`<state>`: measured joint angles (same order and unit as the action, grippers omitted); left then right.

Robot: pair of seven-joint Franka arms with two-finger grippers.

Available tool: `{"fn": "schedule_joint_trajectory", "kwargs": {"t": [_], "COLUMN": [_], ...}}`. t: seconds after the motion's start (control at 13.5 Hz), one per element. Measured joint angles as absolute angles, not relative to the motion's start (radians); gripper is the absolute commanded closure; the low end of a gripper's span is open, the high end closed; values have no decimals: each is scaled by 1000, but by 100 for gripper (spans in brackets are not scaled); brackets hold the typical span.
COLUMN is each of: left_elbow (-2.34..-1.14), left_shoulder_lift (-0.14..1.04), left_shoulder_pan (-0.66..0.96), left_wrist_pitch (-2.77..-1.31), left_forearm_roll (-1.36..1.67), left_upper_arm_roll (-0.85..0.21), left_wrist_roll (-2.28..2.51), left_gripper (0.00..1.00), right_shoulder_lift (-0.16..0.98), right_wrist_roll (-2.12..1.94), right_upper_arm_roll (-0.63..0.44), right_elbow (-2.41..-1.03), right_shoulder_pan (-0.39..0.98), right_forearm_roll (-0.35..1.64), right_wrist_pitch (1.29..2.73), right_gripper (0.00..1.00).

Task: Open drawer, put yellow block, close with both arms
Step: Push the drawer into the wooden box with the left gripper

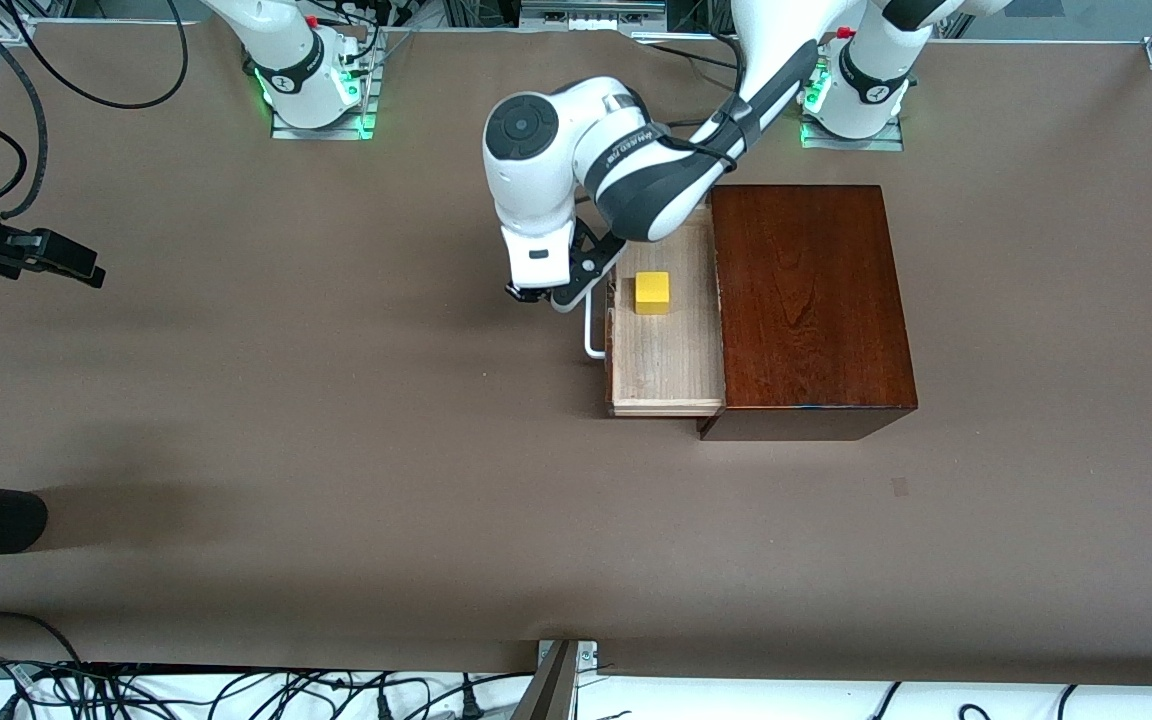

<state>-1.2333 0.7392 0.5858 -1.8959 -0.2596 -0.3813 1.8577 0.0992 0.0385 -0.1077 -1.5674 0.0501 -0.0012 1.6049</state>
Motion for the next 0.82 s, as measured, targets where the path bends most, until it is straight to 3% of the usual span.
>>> {"fn": "schedule_joint_trajectory", "kwargs": {"t": [0.82], "left_elbow": [-1227], "left_shoulder_lift": [797], "left_shoulder_pan": [552], "left_wrist_pitch": [-1915], "left_forearm_roll": [-257], "left_upper_arm_roll": [-354], "left_wrist_roll": [1843], "left_gripper": [100], "right_shoulder_lift": [99], "right_wrist_roll": [39], "right_upper_arm_roll": [-108], "right_elbow": [-1567], "right_shoulder_pan": [50], "right_forearm_roll": [-2], "right_wrist_pitch": [1604], "right_gripper": [0]}}
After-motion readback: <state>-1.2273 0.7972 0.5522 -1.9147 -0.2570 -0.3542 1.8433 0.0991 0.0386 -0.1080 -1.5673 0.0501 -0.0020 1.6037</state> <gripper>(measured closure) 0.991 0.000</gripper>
